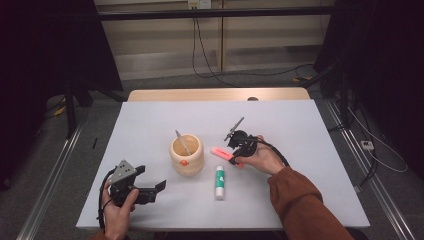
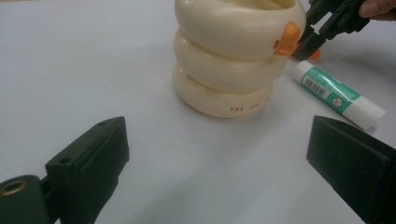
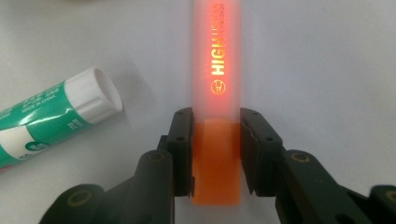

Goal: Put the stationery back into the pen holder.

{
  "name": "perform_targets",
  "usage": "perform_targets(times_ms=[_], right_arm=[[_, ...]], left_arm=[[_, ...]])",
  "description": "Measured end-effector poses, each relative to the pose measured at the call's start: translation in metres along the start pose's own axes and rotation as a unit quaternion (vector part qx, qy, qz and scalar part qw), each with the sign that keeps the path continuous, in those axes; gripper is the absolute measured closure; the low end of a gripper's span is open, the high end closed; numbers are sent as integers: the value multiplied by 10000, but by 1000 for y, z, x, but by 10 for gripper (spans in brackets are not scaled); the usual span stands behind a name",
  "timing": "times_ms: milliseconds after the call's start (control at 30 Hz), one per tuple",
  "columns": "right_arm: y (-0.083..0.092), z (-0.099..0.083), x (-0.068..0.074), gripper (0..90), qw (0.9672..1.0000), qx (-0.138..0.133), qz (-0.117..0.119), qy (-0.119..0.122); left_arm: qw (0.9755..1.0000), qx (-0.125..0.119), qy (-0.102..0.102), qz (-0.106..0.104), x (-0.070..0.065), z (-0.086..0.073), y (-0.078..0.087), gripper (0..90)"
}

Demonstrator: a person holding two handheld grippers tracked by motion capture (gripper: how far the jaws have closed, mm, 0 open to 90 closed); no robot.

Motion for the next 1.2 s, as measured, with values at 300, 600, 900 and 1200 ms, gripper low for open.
perform_targets(times_ms=[300, 600, 900, 1200], right_arm=[[-1, 2, 1, 675, 9999, 68, -45, 75], [0, 4, 1, 676, 9999, 124, -35, -69], [4, 0, 1, 676, 9998, 126, 7, -141], [18, -8, -1, 676, 9997, -80, 85, -216]], left_arm=[[10000, 19, -3, -5, 0, 0, -1, 57], [10000, 16, 9, -21, 1, 0, 0, 57], [10000, 1, 5, -33, 0, 0, -1, 57], [10000, 11, 39, -71, 1, 0, 0, 57]])
Point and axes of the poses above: each handheld gripper's, and its own axes: y roughly backward along the jaws, z roughly out of its top, x roughly to its left, the point moved 1 cm from there along -y, roughly forward along the jaws, and after that the axes turned 4 degrees about y, right-handed, at the moved point
